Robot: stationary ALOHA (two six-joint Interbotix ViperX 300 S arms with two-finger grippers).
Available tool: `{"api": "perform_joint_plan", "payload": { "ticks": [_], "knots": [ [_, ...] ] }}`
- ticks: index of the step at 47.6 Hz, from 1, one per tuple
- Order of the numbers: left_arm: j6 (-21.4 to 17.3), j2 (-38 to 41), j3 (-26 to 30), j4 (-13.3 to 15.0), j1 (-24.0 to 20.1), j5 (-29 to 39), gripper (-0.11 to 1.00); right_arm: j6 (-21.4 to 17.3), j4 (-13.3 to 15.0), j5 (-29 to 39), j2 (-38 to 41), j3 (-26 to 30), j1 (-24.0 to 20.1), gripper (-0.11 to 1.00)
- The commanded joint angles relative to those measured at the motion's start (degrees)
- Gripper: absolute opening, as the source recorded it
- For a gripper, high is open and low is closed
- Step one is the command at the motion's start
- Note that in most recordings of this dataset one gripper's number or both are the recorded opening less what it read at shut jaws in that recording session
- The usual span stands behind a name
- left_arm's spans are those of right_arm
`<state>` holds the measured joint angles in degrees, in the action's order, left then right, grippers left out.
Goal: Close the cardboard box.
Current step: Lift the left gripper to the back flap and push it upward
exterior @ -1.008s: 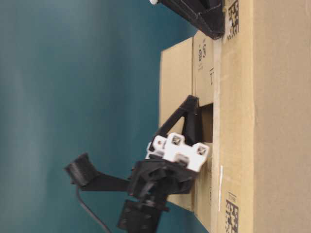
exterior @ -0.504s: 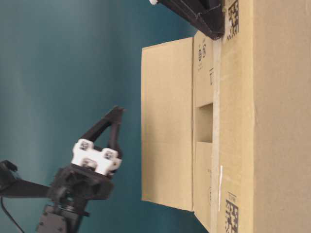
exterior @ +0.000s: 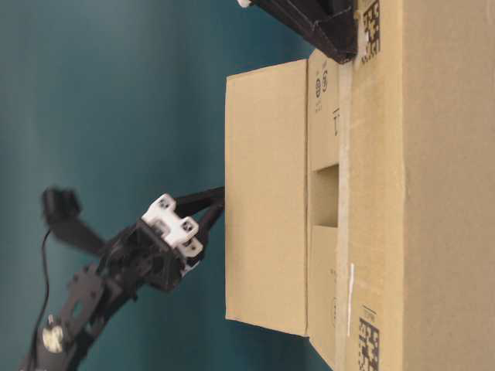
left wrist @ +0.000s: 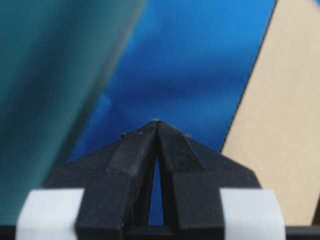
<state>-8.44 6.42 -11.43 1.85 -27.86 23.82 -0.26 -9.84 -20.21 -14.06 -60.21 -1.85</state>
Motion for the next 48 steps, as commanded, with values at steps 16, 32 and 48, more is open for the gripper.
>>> {"api": "perform_joint_plan", "payload": {
  "ticks": [16, 32, 48],
  "knots": [
    [-3.87, 4.04, 11.69, 0.26, 1.14, 17.67, 0.00, 0.09, -0.09, -0.70, -0.18, 0.18, 0.18, 0.00],
    [-3.60, 3.52, 12.04, 0.26, 3.87, 20.21, 0.00, 0.09, -0.09, -0.79, -0.18, 0.18, 0.18, 0.00],
    [-2.46, 1.41, 11.87, 0.26, 6.77, 22.41, 0.00, 0.44, -0.09, -1.32, -0.26, 0.18, 0.18, 0.00]
  ]
}}
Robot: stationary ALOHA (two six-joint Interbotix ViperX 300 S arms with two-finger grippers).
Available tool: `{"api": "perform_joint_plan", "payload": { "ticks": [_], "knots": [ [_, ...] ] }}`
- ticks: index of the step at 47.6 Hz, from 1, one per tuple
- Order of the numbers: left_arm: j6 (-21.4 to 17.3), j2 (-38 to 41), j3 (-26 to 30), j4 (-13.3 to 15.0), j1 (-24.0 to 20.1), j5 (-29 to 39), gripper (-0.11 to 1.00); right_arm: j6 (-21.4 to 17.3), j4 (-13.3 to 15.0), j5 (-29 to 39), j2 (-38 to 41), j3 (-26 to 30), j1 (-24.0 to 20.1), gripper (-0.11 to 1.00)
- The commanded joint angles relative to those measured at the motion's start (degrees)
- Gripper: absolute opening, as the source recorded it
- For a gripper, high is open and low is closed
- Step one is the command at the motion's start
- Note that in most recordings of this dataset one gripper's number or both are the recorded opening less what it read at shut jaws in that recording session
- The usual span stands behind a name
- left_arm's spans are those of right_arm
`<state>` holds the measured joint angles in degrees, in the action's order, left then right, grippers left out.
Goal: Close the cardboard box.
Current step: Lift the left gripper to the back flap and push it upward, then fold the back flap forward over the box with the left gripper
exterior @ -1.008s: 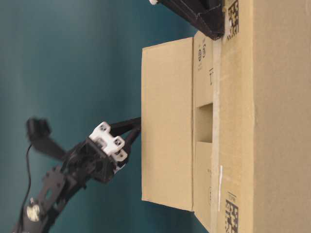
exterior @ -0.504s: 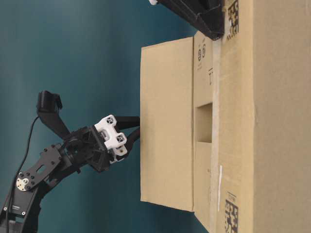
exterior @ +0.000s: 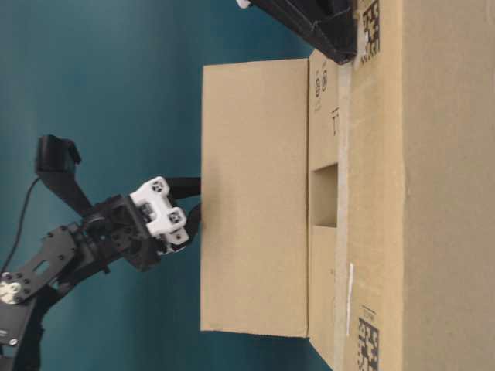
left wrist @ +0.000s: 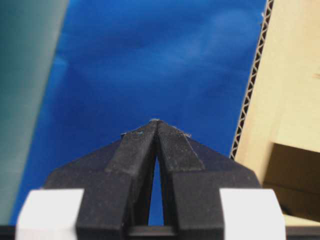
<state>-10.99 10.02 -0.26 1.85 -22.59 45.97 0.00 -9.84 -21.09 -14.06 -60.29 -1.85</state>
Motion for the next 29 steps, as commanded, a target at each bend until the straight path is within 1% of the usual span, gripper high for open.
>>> {"api": "perform_joint_plan", "payload": {
  "ticks": [1, 10, 19, 29],
  "knots": [
    [0.18, -2.37, 0.62, 0.26, 1.67, 0.35, 0.00, 0.18, -0.09, -0.53, -0.18, 0.26, 0.26, 0.00],
    [1.05, -3.87, -0.88, 0.26, 3.87, 0.70, 0.00, 0.26, -0.09, -0.79, -0.18, 0.26, 0.26, 0.00],
    [1.41, -5.62, -4.48, 0.26, 6.77, -0.44, 0.00, 0.26, -0.09, -0.79, -0.26, 0.26, 0.26, 0.00],
    [4.31, -8.53, -10.28, 0.26, 9.58, -7.12, 0.00, 0.35, -0.09, -0.88, -0.26, 0.26, 0.26, 0.00]
  ]
}}
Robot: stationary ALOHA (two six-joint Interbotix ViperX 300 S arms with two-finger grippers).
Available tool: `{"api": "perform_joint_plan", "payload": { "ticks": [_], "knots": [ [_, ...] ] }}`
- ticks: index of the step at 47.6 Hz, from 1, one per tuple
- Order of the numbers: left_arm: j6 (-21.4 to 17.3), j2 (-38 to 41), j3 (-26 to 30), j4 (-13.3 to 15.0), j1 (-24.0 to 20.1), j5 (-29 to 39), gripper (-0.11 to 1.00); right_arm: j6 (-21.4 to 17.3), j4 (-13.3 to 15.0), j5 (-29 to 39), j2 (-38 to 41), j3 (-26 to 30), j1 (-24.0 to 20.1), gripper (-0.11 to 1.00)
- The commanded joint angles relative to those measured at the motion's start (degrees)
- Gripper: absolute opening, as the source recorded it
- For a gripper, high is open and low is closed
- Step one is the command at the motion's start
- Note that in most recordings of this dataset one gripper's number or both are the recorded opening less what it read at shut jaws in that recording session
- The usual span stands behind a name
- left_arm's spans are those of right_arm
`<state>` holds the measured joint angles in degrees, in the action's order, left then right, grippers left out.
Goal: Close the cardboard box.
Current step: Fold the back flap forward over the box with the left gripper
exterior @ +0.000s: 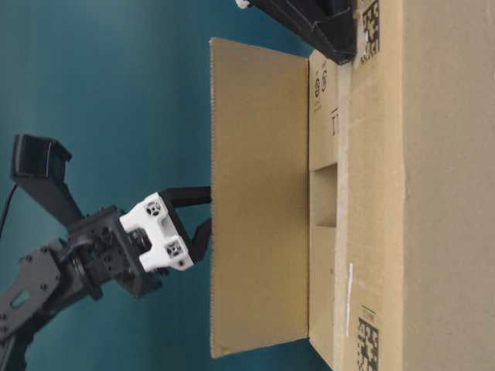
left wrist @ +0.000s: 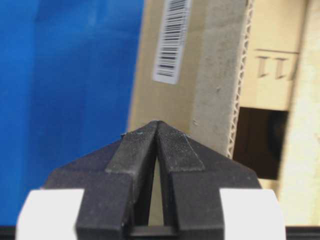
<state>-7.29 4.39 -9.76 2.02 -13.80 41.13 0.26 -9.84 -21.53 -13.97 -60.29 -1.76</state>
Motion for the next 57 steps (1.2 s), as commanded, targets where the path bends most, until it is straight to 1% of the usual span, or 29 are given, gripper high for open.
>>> {"api": "perform_joint_plan", "payload": {
  "ticks": [1, 9, 19, 30, 35, 48, 57],
  "knots": [
    [0.97, -3.16, -1.41, 0.09, 0.97, -2.90, 0.00, 0.09, -0.09, -0.44, -0.26, 0.26, 0.26, 0.00],
    [3.16, -4.75, -5.98, 0.09, 2.55, -6.86, 0.00, 0.09, -0.09, -0.79, -0.26, 0.26, 0.26, 0.00],
    [6.50, -5.01, -12.48, 0.09, 4.13, -13.54, 0.00, 0.09, -0.09, -0.88, -0.26, 0.35, 0.26, 0.00],
    [9.32, -5.19, -17.58, 0.09, 4.75, -20.30, 0.00, 0.09, -0.09, -1.32, -0.35, 0.26, 0.35, 0.00],
    [9.84, -5.45, -18.72, 0.09, 4.75, -22.24, 0.00, 0.09, -0.09, -1.85, -0.35, 0.35, 0.62, 0.00],
    [9.93, -6.06, -19.95, 0.09, 4.83, -24.61, 0.00, 0.09, -0.09, -5.36, -0.26, 0.62, 3.43, 0.00],
    [9.93, -6.33, -20.48, 0.09, 4.92, -25.84, 0.00, 0.09, -0.09, -5.54, -0.26, 0.62, 4.22, 0.00]
  ]
}}
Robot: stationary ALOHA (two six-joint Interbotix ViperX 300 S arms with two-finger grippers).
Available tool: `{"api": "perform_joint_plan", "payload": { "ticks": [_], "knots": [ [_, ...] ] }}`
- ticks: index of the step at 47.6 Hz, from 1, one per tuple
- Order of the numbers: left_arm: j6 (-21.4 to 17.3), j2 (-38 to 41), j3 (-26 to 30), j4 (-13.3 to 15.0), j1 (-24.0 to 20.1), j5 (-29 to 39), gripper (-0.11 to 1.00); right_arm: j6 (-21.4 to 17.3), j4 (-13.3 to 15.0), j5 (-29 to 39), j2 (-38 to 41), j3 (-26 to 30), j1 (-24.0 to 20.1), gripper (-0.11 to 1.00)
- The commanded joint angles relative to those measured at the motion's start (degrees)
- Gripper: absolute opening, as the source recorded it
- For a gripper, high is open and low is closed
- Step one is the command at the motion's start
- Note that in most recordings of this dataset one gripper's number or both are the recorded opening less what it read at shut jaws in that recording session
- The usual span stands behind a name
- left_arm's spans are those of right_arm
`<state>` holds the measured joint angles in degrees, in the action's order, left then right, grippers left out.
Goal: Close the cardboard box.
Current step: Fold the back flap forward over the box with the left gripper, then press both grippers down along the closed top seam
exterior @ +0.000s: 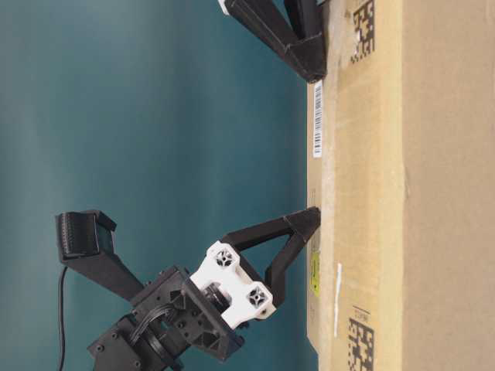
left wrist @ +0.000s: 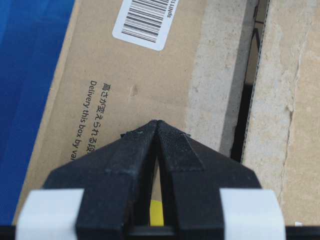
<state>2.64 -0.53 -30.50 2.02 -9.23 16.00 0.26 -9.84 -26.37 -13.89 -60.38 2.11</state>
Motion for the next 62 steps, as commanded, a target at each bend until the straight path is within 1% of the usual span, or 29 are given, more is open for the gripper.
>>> {"api": "perform_joint_plan", "payload": {
  "ticks": [1, 16, 27, 41, 46, 51, 62],
  "knots": [
    [0.00, -1.41, 0.18, 0.09, 0.44, -0.88, 0.00, 0.09, -0.09, -0.70, -0.35, 0.70, 0.35, 0.00],
    [0.00, -1.49, -0.35, 0.09, 1.14, -2.55, 0.00, 0.09, -0.26, -0.70, 2.02, 0.79, 1.23, 0.00],
    [0.00, -1.93, -1.23, 0.09, 1.58, -3.69, 0.00, 0.09, -1.93, -0.79, 3.25, 0.44, 2.02, 0.00],
    [0.00, -4.13, -4.92, 0.18, 2.37, -8.44, 0.00, 0.09, -2.02, -0.70, 3.25, 0.09, 2.02, 0.00],
    [0.00, -5.71, -7.47, 0.18, 2.81, -12.22, 0.00, 0.09, -2.02, -0.70, 3.25, 0.09, 2.02, 0.00],
    [-0.18, -8.00, -10.99, 0.18, 3.25, -17.67, 0.00, 0.09, -2.02, -0.70, 3.25, 0.00, 2.02, 0.00],
    [-0.53, -15.73, -22.06, 0.18, 3.78, -32.52, 0.00, 0.09, -2.02, -0.70, 3.25, 0.00, 2.02, 0.00]
  ]
}}
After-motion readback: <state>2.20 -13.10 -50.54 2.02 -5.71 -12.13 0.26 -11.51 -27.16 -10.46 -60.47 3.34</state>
